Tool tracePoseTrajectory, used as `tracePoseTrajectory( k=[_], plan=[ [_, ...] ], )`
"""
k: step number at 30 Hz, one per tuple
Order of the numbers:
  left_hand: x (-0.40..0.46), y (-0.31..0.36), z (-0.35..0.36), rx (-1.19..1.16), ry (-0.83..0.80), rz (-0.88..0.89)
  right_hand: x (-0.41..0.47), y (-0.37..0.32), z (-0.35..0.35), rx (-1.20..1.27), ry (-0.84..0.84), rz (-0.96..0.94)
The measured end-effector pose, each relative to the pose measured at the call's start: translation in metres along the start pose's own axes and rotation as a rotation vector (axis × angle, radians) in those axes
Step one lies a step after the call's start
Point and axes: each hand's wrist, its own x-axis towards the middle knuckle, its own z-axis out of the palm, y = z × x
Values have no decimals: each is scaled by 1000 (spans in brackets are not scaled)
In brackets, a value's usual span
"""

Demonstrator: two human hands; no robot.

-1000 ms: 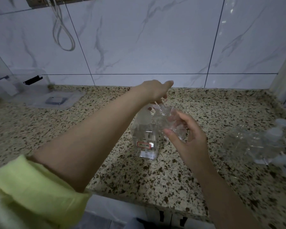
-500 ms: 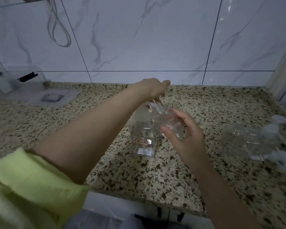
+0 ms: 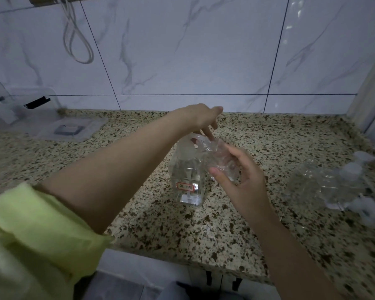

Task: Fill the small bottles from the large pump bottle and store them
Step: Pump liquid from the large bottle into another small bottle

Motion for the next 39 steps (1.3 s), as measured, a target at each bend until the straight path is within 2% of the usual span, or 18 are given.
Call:
tracePoseTrajectory(
  k=[10, 19, 39],
  plan=[
    [3, -5, 0, -105, -2, -7, 1, 2, 1, -47, 26, -23],
    [2, -3, -1, -86, -64, -1, 0, -1, 0, -25, 28, 7],
    [1, -2, -1, -64, -31, -8, 1, 0, -1, -10, 19, 4]
  ],
)
